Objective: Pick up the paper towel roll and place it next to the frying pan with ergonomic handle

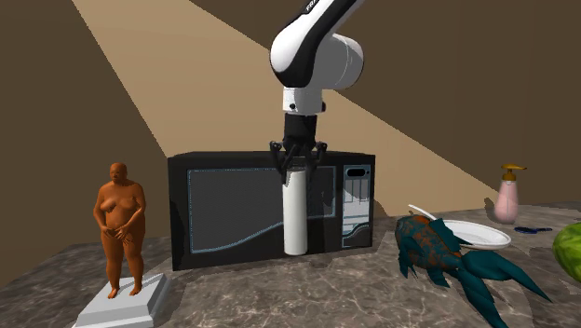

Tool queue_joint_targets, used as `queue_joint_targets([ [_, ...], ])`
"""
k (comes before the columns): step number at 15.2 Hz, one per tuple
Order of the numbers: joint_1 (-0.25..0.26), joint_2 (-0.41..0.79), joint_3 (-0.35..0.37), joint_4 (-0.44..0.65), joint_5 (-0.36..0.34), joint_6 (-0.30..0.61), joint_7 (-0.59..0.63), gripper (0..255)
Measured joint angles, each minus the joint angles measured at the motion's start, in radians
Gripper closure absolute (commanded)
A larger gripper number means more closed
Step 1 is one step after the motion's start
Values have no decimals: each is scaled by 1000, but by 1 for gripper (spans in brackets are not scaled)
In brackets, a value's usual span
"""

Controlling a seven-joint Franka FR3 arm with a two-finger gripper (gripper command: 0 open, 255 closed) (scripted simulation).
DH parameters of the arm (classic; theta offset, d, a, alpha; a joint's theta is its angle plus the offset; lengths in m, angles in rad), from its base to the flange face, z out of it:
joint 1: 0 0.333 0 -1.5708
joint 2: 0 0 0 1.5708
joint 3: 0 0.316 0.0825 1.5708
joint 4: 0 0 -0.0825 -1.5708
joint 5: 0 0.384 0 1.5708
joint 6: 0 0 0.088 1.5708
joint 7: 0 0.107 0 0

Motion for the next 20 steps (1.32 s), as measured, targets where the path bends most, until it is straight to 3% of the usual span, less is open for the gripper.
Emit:
queue_joint_targets([
  [20,-1,-55,7,196,26,-249,-29,255],
])
